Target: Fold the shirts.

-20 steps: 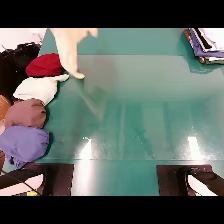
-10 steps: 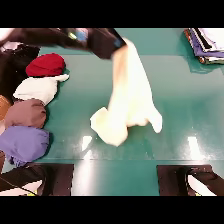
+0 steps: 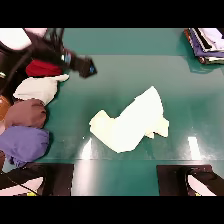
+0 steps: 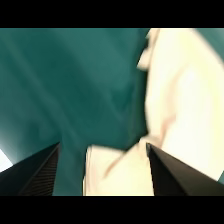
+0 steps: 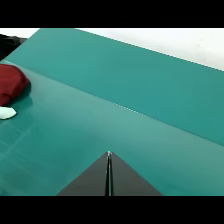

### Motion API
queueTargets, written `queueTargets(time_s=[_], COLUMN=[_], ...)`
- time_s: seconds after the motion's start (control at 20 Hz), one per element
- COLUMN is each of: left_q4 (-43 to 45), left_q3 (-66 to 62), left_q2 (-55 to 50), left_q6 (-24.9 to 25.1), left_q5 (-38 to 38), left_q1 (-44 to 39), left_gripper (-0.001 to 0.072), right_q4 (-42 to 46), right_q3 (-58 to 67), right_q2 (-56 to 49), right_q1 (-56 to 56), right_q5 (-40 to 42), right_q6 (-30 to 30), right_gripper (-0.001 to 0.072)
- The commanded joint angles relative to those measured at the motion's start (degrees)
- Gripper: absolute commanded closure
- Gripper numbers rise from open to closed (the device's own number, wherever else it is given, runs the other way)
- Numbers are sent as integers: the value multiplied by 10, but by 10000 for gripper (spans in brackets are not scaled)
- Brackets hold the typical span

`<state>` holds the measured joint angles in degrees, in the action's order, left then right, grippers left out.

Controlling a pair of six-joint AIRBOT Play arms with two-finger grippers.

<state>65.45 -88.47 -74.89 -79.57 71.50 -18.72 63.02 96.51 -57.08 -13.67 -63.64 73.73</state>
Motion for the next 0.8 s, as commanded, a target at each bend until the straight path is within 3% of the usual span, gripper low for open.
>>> queueTargets(time_s=[0.0, 0.2, 0.4, 0.55, 0.6, 0.65, 0.7, 0.75], left_q4=[-14, -142, -212, -215, -213, -213, -210, -204], left_q3=[195, 356, 365, 365, 365, 360, 348, 327], left_q2=[8, -3, -46, -70, -72, -72, -72, -71], left_q6=[-9, 54, 97, 101, 104, 104, 104, 94], left_q5=[-14, -148, -172, -186, -191, -194, -192, -176], left_q1=[29, 29, 17, -23, -32, -33, -24, -6], left_gripper=[93, 94, 94, 95, 190, 459, 680, 682], right_q4=[-1, 0, 0, 0, 1, 2, 3, 3], right_q3=[-2, -2, -2, -2, -2, -2, -2, -2], right_q2=[0, -1, -1, -3, -4, -7, -12, -20], right_q1=[0, 0, 0, 0, 0, 0, 0, 0], right_q5=[0, -1, -16, -23, -26, -30, -35, -47], right_q6=[6, 19, 19, 20, 20, 24, 28, 30], right_gripper=[696, 696, 695, 696, 696, 696, 696, 696])
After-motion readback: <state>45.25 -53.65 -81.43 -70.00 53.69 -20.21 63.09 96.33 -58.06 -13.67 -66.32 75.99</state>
